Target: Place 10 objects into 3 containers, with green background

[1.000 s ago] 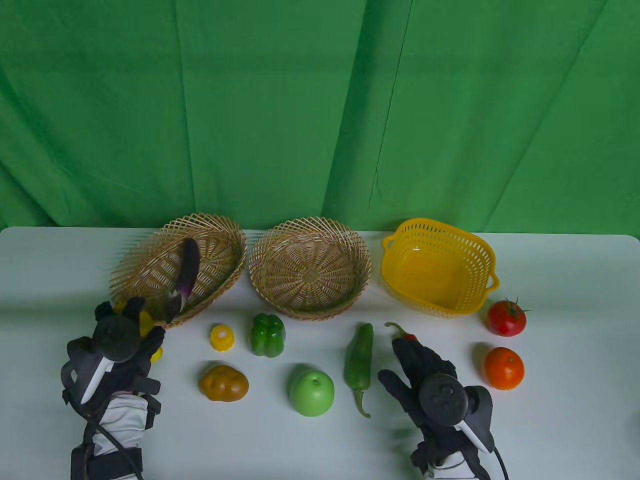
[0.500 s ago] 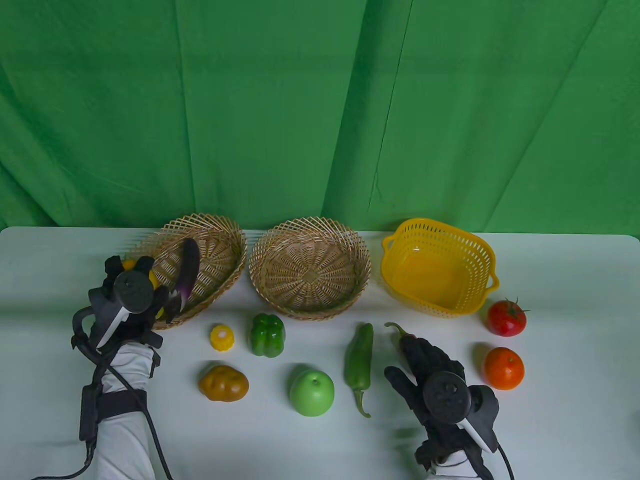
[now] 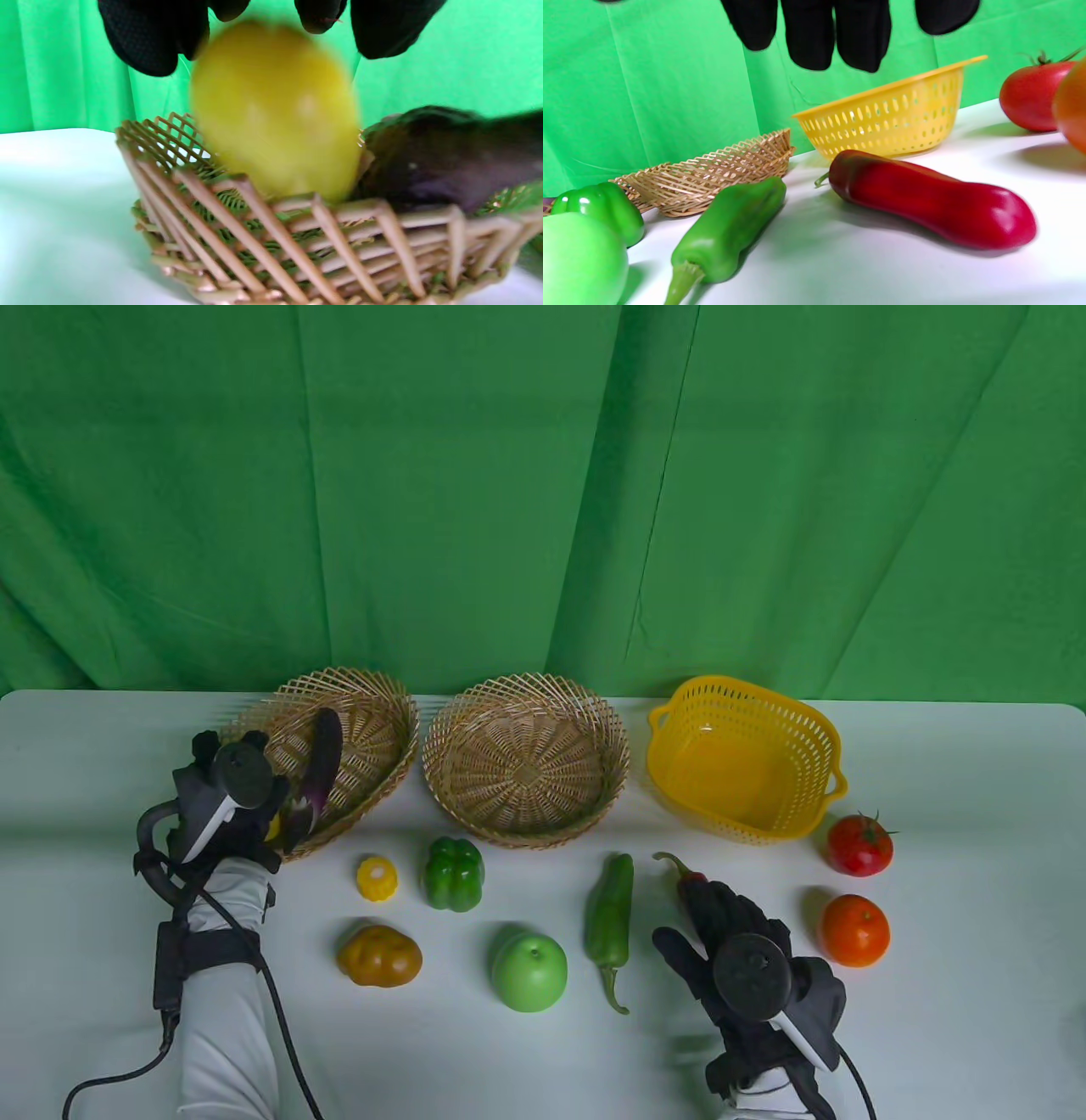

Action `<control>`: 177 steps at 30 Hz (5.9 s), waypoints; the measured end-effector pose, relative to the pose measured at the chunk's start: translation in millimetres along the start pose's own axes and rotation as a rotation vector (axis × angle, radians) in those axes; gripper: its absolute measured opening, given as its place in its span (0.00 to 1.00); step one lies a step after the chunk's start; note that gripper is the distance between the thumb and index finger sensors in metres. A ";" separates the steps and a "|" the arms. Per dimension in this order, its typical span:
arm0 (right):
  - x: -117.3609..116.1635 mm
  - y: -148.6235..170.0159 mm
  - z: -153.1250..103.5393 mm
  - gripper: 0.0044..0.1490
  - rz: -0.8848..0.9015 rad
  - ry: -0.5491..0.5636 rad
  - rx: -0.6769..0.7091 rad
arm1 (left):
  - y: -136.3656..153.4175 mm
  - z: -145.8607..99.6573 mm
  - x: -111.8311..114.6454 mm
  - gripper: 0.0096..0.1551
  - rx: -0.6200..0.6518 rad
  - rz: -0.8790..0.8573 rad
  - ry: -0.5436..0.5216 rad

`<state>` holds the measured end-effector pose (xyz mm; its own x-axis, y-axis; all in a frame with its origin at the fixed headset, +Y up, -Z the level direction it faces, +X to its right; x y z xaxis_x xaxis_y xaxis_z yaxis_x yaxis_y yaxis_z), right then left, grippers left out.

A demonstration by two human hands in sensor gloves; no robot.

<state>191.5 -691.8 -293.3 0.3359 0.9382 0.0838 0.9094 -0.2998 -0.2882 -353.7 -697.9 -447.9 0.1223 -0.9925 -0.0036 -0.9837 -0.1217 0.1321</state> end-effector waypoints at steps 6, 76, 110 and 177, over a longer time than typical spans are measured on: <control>0.4 -1.1 0.4 0.50 0.008 0.006 0.011 | -0.8 -7.5 -7.5 0.40 0.017 -0.017 -0.025; -5.0 -9.3 1.3 0.50 0.070 -0.015 0.066 | -124.5 -154.5 107.7 0.49 0.515 0.154 0.331; 3.2 -13.1 -0.1 0.50 0.074 0.014 0.078 | -119.6 -114.5 16.3 0.51 0.511 -0.033 0.143; 1.0 -8.1 1.6 0.50 0.037 -0.003 0.051 | -44.1 -46.2 -37.3 0.43 0.169 -0.025 -0.083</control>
<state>184.1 -688.1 -292.3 0.3681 0.9272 0.0689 0.8827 -0.3252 -0.3391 -308.8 -655.0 -407.8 0.1429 -0.9859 -0.0872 -0.9894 -0.1401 -0.0376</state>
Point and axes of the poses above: the tracker on the back of each hand, its own y axis roughly to the little-finger side, its own z axis roughly from the wrist to the fingertips, x = y × z, the point moved 2 cm from there along z, roughly from the wrist to the fingertips, and after that the axes turned 12 degrees about x, right-handed, at the moved point
